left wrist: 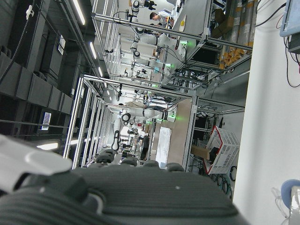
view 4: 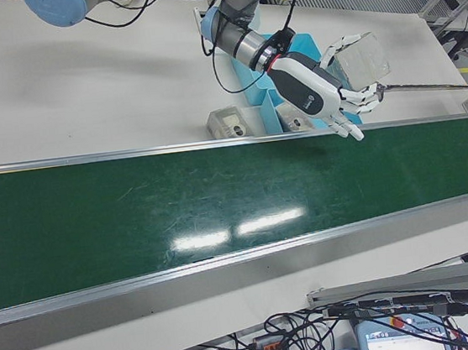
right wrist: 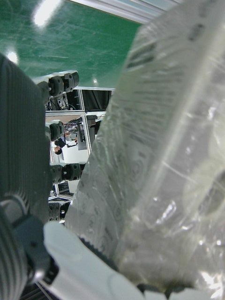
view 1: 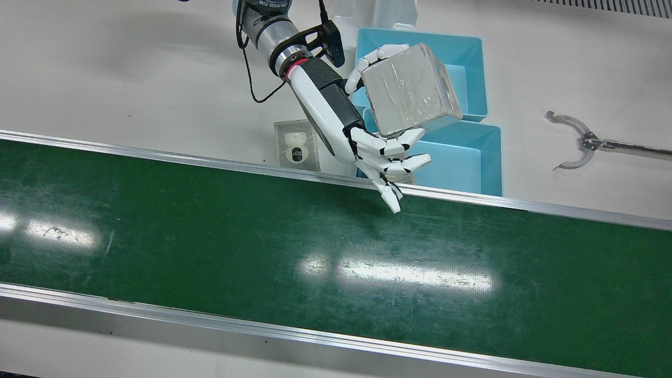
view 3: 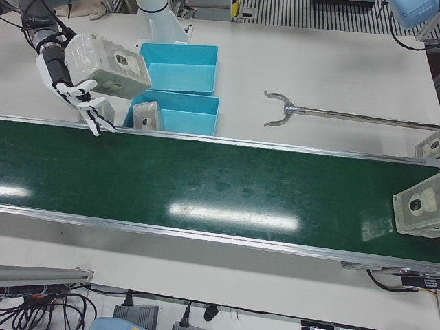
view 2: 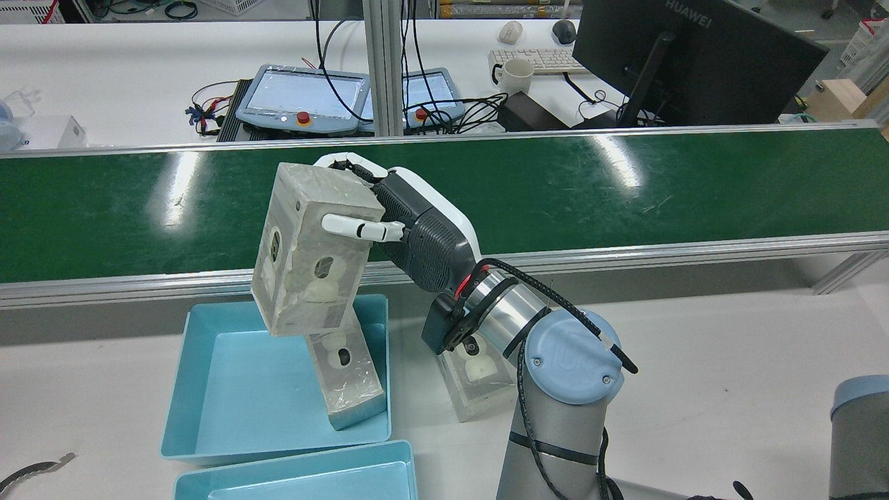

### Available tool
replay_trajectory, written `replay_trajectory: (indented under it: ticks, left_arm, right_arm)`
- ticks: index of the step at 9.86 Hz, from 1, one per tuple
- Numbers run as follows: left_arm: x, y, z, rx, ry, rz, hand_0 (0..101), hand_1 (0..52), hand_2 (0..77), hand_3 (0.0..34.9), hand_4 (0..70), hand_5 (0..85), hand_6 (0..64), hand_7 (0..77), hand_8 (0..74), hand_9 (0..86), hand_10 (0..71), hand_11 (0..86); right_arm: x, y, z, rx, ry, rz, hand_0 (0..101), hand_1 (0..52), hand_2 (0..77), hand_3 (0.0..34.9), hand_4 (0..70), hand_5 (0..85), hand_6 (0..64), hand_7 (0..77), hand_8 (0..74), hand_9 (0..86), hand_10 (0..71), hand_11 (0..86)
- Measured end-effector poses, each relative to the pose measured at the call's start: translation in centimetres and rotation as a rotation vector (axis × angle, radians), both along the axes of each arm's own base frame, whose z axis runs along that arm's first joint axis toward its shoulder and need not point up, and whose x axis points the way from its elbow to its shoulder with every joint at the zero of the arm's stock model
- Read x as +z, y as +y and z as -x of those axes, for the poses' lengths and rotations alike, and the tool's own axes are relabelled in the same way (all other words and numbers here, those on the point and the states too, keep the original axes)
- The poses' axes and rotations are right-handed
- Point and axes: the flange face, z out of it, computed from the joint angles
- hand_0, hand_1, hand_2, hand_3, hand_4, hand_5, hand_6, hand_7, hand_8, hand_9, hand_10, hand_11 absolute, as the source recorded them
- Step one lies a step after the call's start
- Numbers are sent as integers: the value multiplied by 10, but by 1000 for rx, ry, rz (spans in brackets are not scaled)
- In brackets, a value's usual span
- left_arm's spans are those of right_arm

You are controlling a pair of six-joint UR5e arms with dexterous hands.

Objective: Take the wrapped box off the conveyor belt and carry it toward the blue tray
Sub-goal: 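Carry the held box off the belt toward the blue tray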

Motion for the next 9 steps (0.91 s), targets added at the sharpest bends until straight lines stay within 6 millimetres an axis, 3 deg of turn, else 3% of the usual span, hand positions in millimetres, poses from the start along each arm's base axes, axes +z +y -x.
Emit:
replay_trajectory:
  ticks: [3, 4, 5, 6, 9]
  left_arm:
    - [0, 0, 0, 0, 0, 0, 0, 0, 11, 0, 0, 5, 0, 5, 5, 0, 5, 0]
    - [0, 0, 0, 0, 0, 0, 0, 0, 11, 0, 0, 5, 0, 5, 5, 0, 0, 0]
    - [0, 0, 0, 0, 0, 0, 0, 0, 11, 0, 0, 5, 0, 5, 5, 0, 0, 0]
    - [0, 0, 0, 0, 0, 0, 0, 0, 11, 0, 0, 5, 0, 5, 5, 5, 0, 0]
    - [0, 0, 0, 0, 0, 0, 0, 0, 5, 0, 0, 5, 0, 5, 5, 0, 0, 0]
  right_arm:
    - [-2, 6, 6, -12, -5, -1, 441, 87, 267, 302, 196, 425, 87, 300, 5, 49, 82, 109]
    - [-2, 6, 6, -14, -5, 0, 454, 147, 235, 302, 289, 284, 60, 262, 0, 44, 65, 109]
    - [-2, 7, 6, -15, -5, 0, 454, 147, 235, 302, 289, 284, 60, 262, 0, 44, 65, 109]
    - [-2, 7, 7, -16, -5, 0, 451, 104, 213, 306, 273, 235, 60, 262, 0, 49, 65, 104]
    - [-2, 8, 7, -18, -6, 2, 452, 115, 213, 305, 273, 251, 55, 245, 0, 38, 65, 104]
